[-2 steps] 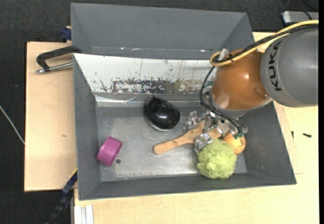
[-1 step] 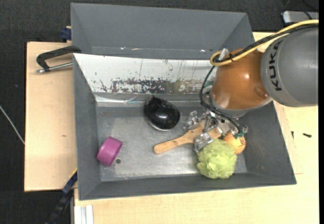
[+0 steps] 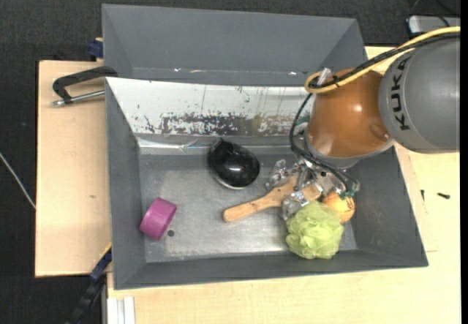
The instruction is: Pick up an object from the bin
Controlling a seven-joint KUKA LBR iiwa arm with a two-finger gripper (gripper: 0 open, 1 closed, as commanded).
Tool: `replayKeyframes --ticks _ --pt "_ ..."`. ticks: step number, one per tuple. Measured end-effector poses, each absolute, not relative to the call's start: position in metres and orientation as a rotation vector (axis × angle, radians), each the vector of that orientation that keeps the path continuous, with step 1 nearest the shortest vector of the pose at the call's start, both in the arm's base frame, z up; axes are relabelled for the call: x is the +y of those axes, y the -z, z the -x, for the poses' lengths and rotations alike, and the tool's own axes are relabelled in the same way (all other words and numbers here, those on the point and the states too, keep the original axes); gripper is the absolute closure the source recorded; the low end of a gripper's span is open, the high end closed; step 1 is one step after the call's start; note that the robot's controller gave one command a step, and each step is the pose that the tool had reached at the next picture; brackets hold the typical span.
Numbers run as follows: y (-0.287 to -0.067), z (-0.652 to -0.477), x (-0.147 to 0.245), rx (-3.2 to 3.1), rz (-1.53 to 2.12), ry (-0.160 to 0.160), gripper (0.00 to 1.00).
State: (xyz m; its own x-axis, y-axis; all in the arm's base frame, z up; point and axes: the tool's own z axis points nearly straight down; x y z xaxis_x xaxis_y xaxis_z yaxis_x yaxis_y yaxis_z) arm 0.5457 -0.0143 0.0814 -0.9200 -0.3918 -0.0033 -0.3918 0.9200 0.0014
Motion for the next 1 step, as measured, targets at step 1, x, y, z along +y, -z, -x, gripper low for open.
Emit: replayKeyframes --ticks 1 --pt "-0.0949 -0.545 -0.0141 3.078 0.628 -0.004 1.0"
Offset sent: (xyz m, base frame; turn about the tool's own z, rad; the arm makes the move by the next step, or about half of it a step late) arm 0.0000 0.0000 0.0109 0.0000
